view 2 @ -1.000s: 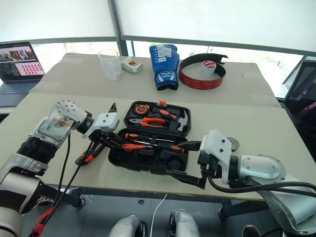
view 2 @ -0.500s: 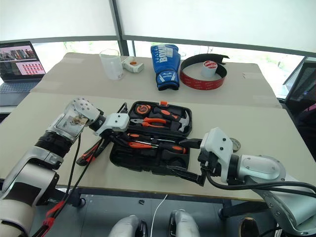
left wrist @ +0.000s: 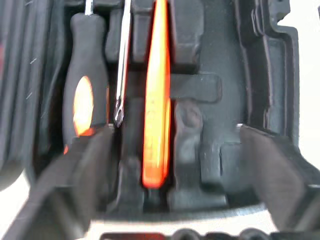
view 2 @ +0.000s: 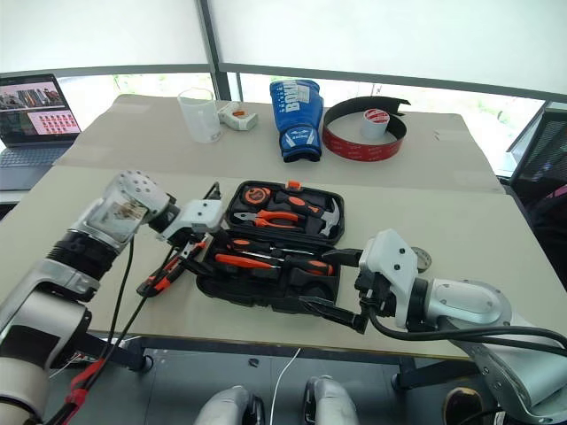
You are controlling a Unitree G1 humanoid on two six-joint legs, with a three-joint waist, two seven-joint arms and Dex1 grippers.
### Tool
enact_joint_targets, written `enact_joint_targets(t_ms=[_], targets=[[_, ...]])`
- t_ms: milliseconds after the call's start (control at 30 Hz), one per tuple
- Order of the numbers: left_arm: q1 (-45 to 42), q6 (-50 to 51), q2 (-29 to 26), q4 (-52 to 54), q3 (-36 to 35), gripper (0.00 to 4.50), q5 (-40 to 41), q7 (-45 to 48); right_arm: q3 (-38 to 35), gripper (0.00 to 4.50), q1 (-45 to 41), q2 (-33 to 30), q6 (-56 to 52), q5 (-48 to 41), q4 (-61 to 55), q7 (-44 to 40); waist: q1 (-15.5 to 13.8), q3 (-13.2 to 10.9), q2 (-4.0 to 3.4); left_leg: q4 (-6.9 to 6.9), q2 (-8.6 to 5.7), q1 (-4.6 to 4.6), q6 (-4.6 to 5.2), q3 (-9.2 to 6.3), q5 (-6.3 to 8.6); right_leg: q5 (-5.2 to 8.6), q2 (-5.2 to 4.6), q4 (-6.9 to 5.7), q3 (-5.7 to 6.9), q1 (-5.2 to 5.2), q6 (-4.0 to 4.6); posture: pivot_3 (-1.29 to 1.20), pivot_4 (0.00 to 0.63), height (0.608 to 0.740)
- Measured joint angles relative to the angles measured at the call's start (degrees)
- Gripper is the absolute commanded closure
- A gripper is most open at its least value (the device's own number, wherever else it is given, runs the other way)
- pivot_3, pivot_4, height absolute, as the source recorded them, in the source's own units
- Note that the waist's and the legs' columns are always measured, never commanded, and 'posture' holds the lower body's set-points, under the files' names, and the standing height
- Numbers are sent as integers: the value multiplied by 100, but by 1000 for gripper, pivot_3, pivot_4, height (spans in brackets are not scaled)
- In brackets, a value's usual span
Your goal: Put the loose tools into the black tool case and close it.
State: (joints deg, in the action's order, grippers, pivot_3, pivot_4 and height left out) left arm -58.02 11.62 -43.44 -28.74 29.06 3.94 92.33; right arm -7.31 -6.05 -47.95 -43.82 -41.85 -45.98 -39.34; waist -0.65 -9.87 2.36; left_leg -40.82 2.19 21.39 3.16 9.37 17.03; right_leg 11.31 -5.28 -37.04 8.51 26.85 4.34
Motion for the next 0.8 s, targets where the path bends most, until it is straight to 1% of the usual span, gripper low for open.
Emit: enact_joint_targets(t_ms=[33,67,133,200,233,267,300,400,433,467,567,800], targets=[[-15,91,-74,75,-2,72,105,0,0,0,5,0,3,0,1,-5,-3,0,0,0,0,1,0,0,0,0,0,0,0,0,0,0,150,727],[-20,256,-196,185,-8,494,327,-1,2,0,6,0,9,2,4,-14,-4,0,0,0,0,1,1,-1,0,0,0,1,0,0,-1,0,150,727],[-22,458,-252,251,-57,798,531,0,2,0,8,0,18,4,9,-30,-5,0,0,-1,-1,1,1,0,1,1,0,1,0,0,-1,0,150,727],[-21,681,-240,266,-172,1520,666,0,1,0,8,0,27,4,13,-50,-5,0,0,-4,-1,3,1,0,1,1,0,1,1,0,-2,0,150,727],[-19,765,-191,242,-283,1761,694,-5,1,0,9,0,27,4,21,-55,-6,0,0,-4,-1,3,1,0,1,1,0,1,1,0,-2,0,150,727],[-17,811,-127,197,-380,2257,706,-30,2,0,10,0,27,4,30,-57,-6,0,0,-5,-1,3,2,0,1,1,0,1,1,-1,-2,0,150,727],[-5,833,-55,146,-468,2613,709,-81,1,0,10,0,27,4,36,-58,-6,0,0,-5,-1,3,2,0,1,1,0,1,1,-1,-2,0,150,727],[135,830,255,-73,-644,3793,680,-345,6,0,8,0,28,5,48,-71,-7,0,0,-6,-2,2,2,0,1,1,1,0,1,-2,-2,0,150,727],[220,828,387,-160,-693,4086,665,-452,7,0,6,0,28,5,52,-80,-4,0,0,-7,-1,2,2,0,1,1,1,-1,1,-2,-2,0,150,727],[273,826,514,-254,-743,4478,654,-548,7,0,3,-1,28,5,59,-95,-4,0,0,-7,-1,2,2,0,1,1,1,0,1,-2,-2,0,150,727],[500,818,851,-394,-787,4478,601,-797,10,0,-28,-5,28,5,99,-153,8,0,1,-8,-1,2,2,1,1,1,2,-2,0,-2,-2,0,150,727],[532,874,1015,-459,-835,4478,437,-1041,15,0,-28,-5,28,13,163,-182,0,-1,1,-9,-1,2,2,1,1,0,1,-2,1,-2,-2,0,150,727]])
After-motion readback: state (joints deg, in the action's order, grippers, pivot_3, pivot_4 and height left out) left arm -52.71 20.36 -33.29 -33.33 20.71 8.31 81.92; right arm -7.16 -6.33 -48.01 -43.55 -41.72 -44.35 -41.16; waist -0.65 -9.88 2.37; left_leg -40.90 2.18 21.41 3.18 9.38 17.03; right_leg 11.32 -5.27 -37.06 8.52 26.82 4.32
